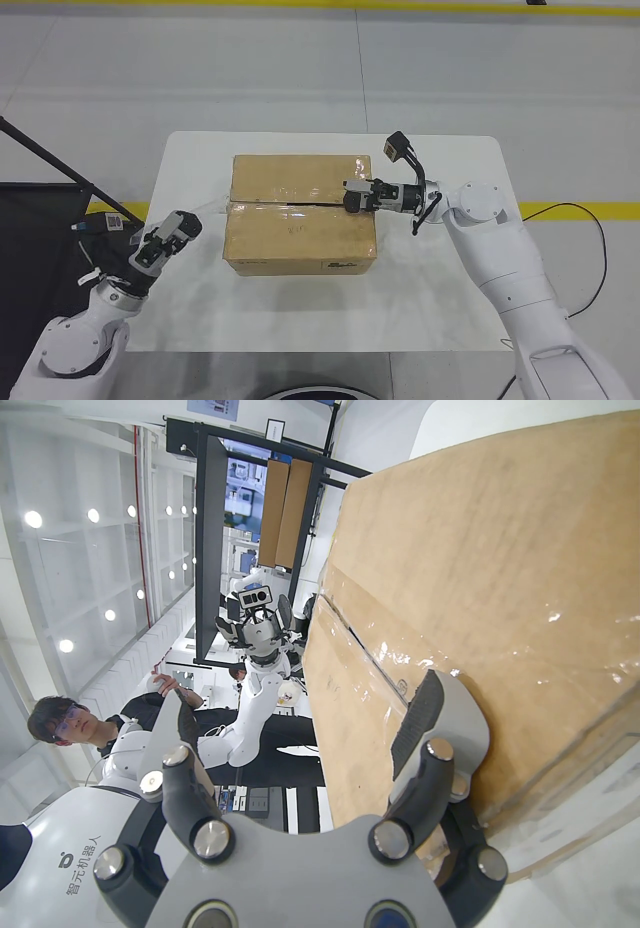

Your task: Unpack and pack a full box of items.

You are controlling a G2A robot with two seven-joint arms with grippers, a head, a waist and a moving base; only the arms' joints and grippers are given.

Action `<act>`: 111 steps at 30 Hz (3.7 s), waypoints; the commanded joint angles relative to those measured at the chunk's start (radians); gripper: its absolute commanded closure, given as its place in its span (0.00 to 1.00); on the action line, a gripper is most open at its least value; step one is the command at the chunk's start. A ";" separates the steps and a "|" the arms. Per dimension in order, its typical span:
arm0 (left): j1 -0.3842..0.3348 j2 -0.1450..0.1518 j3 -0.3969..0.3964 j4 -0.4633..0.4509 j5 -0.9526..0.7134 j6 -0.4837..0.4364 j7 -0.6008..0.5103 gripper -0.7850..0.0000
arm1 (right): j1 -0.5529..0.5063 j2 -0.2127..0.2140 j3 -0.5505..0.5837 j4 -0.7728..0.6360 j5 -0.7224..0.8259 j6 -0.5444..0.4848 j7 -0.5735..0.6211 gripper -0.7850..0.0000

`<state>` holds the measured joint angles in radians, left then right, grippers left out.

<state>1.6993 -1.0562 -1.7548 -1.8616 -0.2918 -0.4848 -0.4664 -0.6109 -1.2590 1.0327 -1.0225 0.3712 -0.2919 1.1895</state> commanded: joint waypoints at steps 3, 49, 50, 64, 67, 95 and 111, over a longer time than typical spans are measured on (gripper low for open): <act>0.000 0.000 0.001 0.000 0.001 0.001 0.001 0.00 | 0.000 0.000 0.000 0.000 0.000 0.000 0.000 0.00; -0.191 -0.067 0.106 0.211 -0.203 0.145 0.402 0.00 | 0.000 0.000 0.000 0.000 0.000 0.000 0.000 0.00; -0.186 -0.067 0.098 0.186 -0.188 0.146 0.413 0.00 | 0.000 0.000 0.000 0.000 0.000 0.000 0.000 0.00; -0.180 -0.077 0.081 -0.030 -0.070 0.210 0.453 0.00 | -0.056 0.019 0.043 -0.127 -0.032 0.003 -0.036 0.00; -0.184 -0.080 0.087 -0.051 -0.056 0.225 0.452 0.00 | -0.072 0.026 0.060 -0.162 -0.035 0.003 -0.036 0.00; -0.178 -0.102 0.082 -0.053 -0.316 0.286 0.283 0.00 | -0.102 0.050 0.101 -0.223 -0.023 -0.009 -0.028 0.00; -0.172 -0.112 0.020 0.025 -0.442 0.237 0.228 0.00 | -0.075 0.047 0.072 -0.208 -0.020 -0.001 -0.032 0.00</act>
<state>1.5292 -1.1677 -1.7349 -1.8351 -0.7340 -0.2425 -0.2327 -0.6865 -1.2118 1.1056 -1.2301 0.3504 -0.2931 1.1584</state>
